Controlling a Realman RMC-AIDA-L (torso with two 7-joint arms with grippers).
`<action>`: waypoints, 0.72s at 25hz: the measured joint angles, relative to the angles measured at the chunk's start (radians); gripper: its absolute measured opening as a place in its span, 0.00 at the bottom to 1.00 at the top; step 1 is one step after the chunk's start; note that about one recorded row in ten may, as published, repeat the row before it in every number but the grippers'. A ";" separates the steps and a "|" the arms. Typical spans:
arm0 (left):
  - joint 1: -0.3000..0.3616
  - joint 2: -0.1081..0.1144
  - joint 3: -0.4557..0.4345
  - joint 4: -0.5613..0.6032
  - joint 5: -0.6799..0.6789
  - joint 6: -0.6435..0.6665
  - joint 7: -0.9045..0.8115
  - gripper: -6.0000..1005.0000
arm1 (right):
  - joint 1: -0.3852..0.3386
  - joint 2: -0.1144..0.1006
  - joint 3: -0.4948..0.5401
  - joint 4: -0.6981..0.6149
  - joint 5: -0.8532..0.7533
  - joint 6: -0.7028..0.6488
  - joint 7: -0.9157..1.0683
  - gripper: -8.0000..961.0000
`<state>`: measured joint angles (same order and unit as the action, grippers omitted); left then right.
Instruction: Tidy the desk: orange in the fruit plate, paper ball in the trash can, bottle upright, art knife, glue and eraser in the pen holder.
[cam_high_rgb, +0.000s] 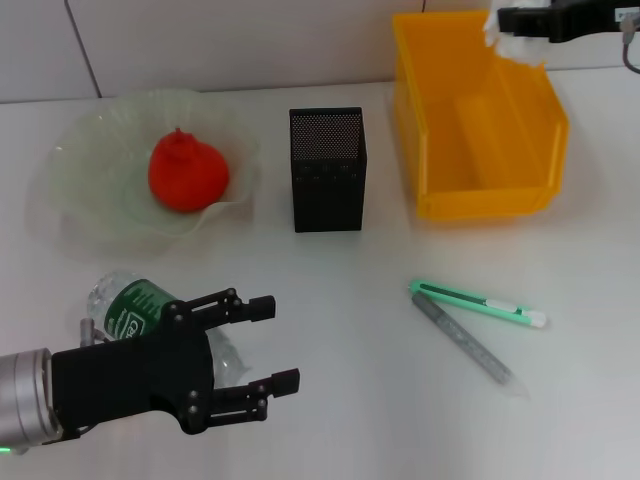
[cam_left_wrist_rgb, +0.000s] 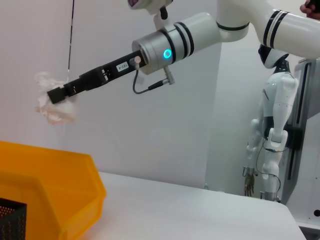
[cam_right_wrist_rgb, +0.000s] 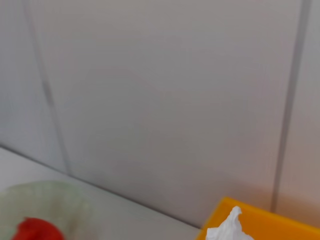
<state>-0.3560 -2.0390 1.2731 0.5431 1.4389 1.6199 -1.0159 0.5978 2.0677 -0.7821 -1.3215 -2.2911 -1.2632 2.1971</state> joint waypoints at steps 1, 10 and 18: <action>0.000 0.000 0.000 0.000 0.000 -0.001 0.000 0.72 | -0.002 0.001 -0.001 0.008 -0.015 0.026 -0.003 0.44; -0.002 -0.002 0.000 0.000 0.000 -0.002 0.003 0.72 | 0.041 0.004 -0.068 0.174 -0.072 0.185 -0.027 0.46; 0.001 -0.003 0.000 0.000 0.000 0.000 0.004 0.72 | 0.096 -0.001 -0.091 0.280 -0.108 0.232 -0.034 0.74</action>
<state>-0.3553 -2.0417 1.2732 0.5431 1.4388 1.6201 -1.0123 0.6940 2.0667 -0.8733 -1.0412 -2.3989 -1.0307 2.1635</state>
